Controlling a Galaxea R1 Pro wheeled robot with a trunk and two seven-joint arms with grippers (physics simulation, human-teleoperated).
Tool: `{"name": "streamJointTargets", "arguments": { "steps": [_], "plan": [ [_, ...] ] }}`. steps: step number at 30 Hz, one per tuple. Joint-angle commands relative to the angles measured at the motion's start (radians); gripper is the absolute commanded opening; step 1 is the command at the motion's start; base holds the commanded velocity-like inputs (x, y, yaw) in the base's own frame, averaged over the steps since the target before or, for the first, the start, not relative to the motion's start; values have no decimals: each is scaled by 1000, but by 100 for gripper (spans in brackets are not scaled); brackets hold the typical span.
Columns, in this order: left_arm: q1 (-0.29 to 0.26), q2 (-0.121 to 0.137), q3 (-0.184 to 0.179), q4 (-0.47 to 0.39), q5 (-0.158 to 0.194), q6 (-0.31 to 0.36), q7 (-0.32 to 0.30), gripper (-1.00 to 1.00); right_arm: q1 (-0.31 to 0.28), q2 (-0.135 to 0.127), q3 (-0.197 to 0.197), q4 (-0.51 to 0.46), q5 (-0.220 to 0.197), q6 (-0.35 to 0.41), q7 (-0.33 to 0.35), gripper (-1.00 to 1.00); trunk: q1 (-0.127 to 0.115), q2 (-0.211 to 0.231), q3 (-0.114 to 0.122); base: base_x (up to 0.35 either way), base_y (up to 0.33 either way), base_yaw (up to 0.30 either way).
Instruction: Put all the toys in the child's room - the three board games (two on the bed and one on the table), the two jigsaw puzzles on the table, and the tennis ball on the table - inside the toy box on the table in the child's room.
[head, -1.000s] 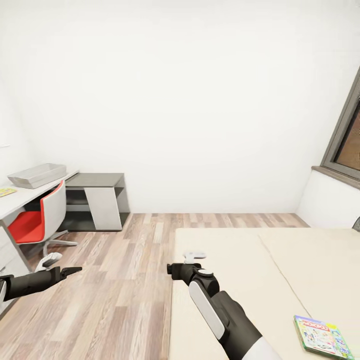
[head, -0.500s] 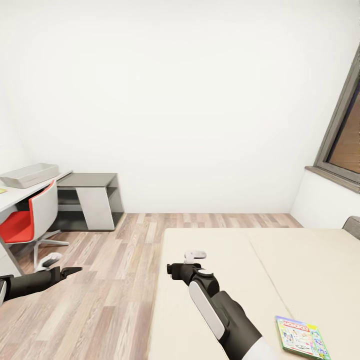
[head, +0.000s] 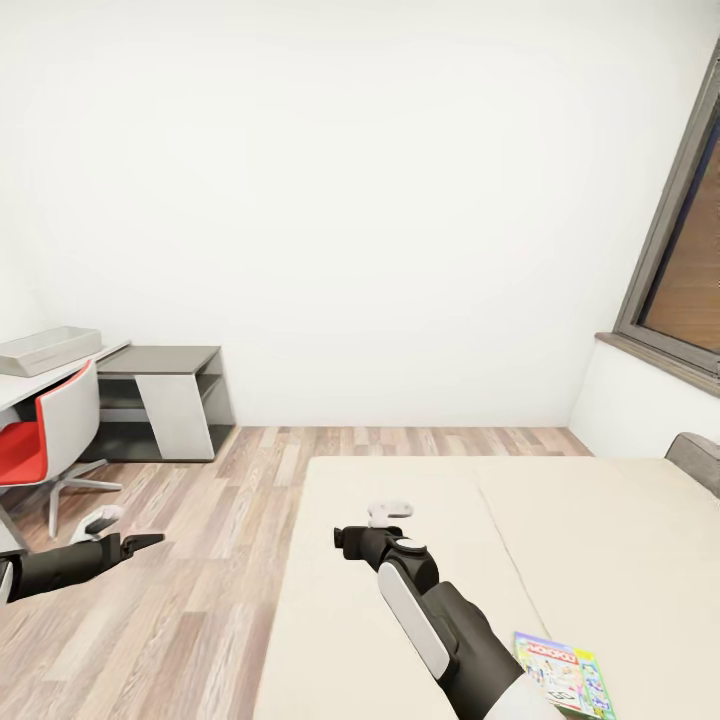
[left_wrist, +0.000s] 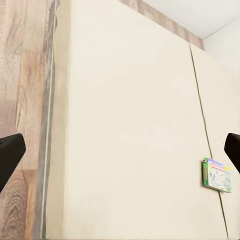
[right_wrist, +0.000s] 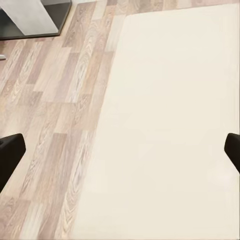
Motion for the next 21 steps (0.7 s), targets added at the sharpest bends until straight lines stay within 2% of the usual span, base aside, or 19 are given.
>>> {"name": "streamJointTargets", "arguments": {
  "steps": [1,21],
  "plan": [
    [-2,0,4,-1,-10,7,-10,100,-1,0,1,-1,-10,1,-10,100,1,-3,-2,0,-295,0],
    [-2,-1,4,-1,-10,7,-10,100,-1,0,2,-1,-10,1,-9,100,1,-3,-2,0,-296,0]
  ]
}}
